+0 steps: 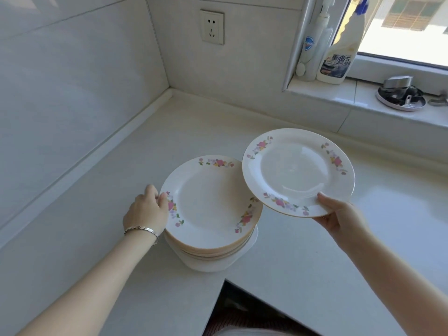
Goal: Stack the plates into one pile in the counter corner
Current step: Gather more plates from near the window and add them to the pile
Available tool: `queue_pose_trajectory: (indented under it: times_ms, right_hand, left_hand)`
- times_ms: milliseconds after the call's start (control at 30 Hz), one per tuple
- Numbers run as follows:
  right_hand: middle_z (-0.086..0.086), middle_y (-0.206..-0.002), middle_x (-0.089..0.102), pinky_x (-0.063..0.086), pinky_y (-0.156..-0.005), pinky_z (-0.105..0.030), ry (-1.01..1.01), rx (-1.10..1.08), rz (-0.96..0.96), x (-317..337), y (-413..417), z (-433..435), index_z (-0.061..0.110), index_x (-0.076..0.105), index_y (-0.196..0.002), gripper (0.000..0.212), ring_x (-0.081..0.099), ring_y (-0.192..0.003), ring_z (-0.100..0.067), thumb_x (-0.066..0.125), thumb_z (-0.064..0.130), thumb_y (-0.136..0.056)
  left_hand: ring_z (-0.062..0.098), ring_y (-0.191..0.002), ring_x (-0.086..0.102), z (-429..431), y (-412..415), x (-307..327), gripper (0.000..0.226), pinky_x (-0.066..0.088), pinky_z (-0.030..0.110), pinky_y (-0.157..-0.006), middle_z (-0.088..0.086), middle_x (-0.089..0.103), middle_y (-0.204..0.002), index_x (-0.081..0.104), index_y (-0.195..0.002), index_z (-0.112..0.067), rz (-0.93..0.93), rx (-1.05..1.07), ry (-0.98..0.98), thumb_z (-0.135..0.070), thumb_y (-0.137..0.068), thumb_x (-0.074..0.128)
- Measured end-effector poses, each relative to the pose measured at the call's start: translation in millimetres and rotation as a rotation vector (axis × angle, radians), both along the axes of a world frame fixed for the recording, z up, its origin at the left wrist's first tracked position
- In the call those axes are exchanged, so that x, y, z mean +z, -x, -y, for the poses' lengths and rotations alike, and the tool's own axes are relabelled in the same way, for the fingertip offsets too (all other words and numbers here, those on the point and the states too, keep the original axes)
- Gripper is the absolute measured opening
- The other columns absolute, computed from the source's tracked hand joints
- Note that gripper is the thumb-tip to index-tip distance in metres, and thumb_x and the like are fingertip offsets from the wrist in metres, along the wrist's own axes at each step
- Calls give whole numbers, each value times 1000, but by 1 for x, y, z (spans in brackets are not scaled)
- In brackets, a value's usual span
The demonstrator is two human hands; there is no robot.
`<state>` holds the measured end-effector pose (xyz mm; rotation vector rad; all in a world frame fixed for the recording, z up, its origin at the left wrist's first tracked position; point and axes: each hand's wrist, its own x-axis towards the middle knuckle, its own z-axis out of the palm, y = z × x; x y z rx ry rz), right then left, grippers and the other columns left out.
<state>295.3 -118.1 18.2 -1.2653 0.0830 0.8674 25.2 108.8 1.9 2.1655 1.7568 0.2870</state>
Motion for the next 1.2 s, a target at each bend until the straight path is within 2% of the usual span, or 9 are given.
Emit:
queue_pose_trajectory:
  times_ms: [133,267,400,600,767,900,1033,1133,1200]
  right_hand:
    - [4,-70,75,59,-54,-24,4,65,12,4,12,-8,13,60,-92,15,71,-62,-9,55,1,-85]
    - [-6,-87,69,60,-58,-27,62,185,15,5,29,-19,9,61,-90,11,68,-70,-16,56,1,-84]
    - [-10,-91,67,60,-59,-30,122,309,38,2,48,-32,6,60,-93,13,63,-80,-25,57,-1,-83]
    - [-9,-86,66,60,-55,-30,154,414,145,6,65,-47,7,59,-95,11,64,-74,-23,56,1,-86]
    - [-6,-89,57,49,-46,-28,304,417,513,1,67,-56,12,42,-109,23,58,-62,-19,54,15,-90]
    - [-7,-105,53,45,-68,-31,412,427,612,-13,74,-59,13,39,-105,26,54,-90,-22,57,19,-87]
    - [-6,-116,42,42,-87,-32,505,502,710,-21,86,-71,6,42,-119,40,46,-106,-19,58,23,-86]
    - [-12,-129,36,37,-104,-39,573,527,709,-27,90,-80,4,37,-130,55,39,-122,-25,60,25,-84]
    - [-11,-136,34,36,-107,-44,537,491,640,-24,87,-87,8,36,-135,65,37,-128,-26,63,25,-79]
  left_hand:
    - [33,-113,53,7,-16,-3,33,31,26,-77,17,54,-128,43,-128,-6,477,152,209,-16,-98,33]
    - [25,-124,50,11,-20,-6,39,34,22,-91,8,53,-136,48,-133,-12,727,210,237,-11,-98,29]
    - [23,-125,51,11,-19,-8,40,40,32,-106,5,54,-137,52,-131,-16,844,263,289,-13,-97,31]
    - [18,-128,49,11,-16,-7,39,37,29,-108,2,53,-138,54,-130,-14,924,273,336,-12,-97,33]
    - [18,-129,48,11,-15,-8,38,36,34,-112,2,53,-138,54,-130,-14,968,293,353,-13,-97,34]
    - [17,-129,48,13,-14,-9,39,36,35,-112,0,53,-138,54,-130,-18,1001,317,382,-16,-97,35]
    - [12,-114,56,12,-12,-5,37,46,16,-91,-3,59,-132,59,-124,-20,1021,298,455,-19,-96,35]
    - [2,-74,68,9,-10,-7,28,51,11,-60,-11,76,-88,66,-93,-28,1114,312,565,-30,-96,38]
    - [1,-73,68,10,-7,-8,31,53,14,-59,-15,74,-80,66,-100,-27,1174,288,641,-35,-97,36]
